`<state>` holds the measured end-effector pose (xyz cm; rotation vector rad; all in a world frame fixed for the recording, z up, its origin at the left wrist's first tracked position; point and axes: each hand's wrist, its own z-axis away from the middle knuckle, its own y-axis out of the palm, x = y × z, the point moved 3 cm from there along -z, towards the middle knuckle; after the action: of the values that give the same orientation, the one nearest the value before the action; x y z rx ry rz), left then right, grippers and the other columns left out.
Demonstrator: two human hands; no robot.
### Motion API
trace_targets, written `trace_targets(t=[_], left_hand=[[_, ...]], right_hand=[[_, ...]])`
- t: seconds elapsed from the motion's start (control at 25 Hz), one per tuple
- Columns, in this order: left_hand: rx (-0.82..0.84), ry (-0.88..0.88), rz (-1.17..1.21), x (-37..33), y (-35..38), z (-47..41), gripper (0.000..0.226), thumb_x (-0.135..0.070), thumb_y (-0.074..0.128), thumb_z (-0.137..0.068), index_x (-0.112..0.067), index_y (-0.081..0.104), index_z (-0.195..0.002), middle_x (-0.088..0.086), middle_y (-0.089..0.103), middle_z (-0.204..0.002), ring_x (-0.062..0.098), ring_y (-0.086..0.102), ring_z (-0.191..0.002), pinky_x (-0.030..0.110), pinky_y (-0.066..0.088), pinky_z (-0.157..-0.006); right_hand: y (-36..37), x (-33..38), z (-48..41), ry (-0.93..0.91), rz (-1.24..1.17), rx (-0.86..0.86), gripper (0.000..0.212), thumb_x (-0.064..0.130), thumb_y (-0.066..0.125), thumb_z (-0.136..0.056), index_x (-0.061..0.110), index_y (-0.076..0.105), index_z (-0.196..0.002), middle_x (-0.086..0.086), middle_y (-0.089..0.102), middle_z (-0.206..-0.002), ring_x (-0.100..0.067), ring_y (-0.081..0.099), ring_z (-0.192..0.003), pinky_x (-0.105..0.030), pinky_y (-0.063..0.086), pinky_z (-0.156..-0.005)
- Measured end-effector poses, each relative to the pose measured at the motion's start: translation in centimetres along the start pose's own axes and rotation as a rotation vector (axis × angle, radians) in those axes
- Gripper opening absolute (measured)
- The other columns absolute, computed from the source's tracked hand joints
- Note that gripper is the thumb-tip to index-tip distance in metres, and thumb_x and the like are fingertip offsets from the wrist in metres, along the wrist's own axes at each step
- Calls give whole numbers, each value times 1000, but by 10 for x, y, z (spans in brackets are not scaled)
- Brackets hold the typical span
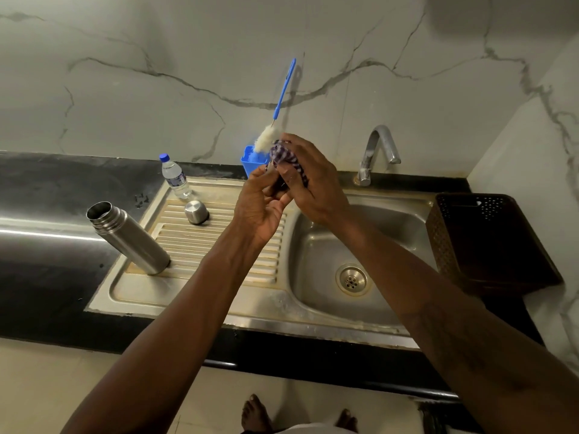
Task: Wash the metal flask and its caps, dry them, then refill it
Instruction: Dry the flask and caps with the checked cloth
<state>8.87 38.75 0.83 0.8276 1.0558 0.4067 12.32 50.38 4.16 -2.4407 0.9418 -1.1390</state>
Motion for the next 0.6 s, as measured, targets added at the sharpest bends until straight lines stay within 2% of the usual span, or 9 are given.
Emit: trace_targets(t=[0.08, 0.12, 0.2, 0.24, 0.32, 0.4, 0.48, 0.52, 0.6], left_hand=[[75, 40, -127, 1, 5, 3, 32, -3, 64, -98, -8, 61, -130, 21, 68, -124, 29, 73, -109, 42, 62, -88], [109, 75, -195, 0, 7, 2, 39, -4, 65, -97, -8, 60, -136, 22, 66, -132, 32, 71, -115, 44, 61, -93], [163, 152, -345, -6, 9, -2, 47, -4, 66, -97, -4, 57, -143, 23, 63, -138, 32, 68, -118, 47, 56, -102], [178, 200, -433, -10, 8, -3, 47, -3, 67, -97, -1, 56, -143, 23, 64, -135, 31, 69, -116, 48, 56, -103], [203, 284, -585, -17, 4, -4, 46, -2, 72, -93, 2, 59, -138, 22, 69, -126, 32, 70, -112, 47, 57, -101], [222, 324, -705, -21, 2, 0, 48, 1, 80, -85, 3, 61, -130, 22, 73, -119, 34, 73, -109, 46, 60, -96], [182, 349, -805, -21, 0, 1, 52, 4, 87, -75, 1, 62, -120, 19, 75, -116, 33, 75, -107, 48, 62, -93], [131, 371, -865, -20, -1, 1, 56, 5, 91, -70, -1, 61, -117, 15, 77, -114, 29, 76, -105, 49, 62, -92], [42, 413, -988, -19, -1, -2, 70, 0, 96, -63, -12, 59, -120, 5, 79, -106, 19, 78, -99, 43, 63, -91]], right_hand=[[-9, -4, -3, 15, 189, -85, 36, 29, 41, -107, 4, 62, -121, -11, 67, -106, -22, 65, -87, -35, 55, -73], [-13, -2, -6, 37, 300, -138, 38, 28, 35, -107, 4, 63, -111, -9, 65, -90, -23, 61, -73, -34, 48, -62], [-17, 2, -14, 115, 410, -147, 42, 29, 28, -107, 7, 63, -97, -2, 59, -73, -20, 55, -57, -29, 37, -55], [-17, 3, -20, 244, 367, -120, 45, 32, 28, -109, 10, 63, -91, 1, 58, -69, -17, 56, -55, -26, 37, -54], [-20, 0, -28, 654, 192, -49, 49, 42, 31, -108, 12, 62, -86, 1, 59, -70, -12, 57, -61, -23, 36, -53], [-20, -11, -24, 1022, 13, 39, 49, 49, 34, -106, 10, 62, -96, -7, 64, -85, -15, 58, -70, -27, 37, -56], [-19, -17, -18, 1129, -86, 55, 53, 53, 34, -104, 9, 64, -105, -11, 69, -100, -23, 63, -81, -32, 48, -68], [-19, -17, -18, 1109, -113, 25, 52, 54, 34, -104, 11, 64, -105, -10, 69, -101, -24, 64, -85, -34, 52, -74], [-19, -15, -17, 945, -102, -8, 44, 53, 37, -105, 18, 63, -101, 0, 66, -91, -15, 62, -82, -27, 48, -68]])
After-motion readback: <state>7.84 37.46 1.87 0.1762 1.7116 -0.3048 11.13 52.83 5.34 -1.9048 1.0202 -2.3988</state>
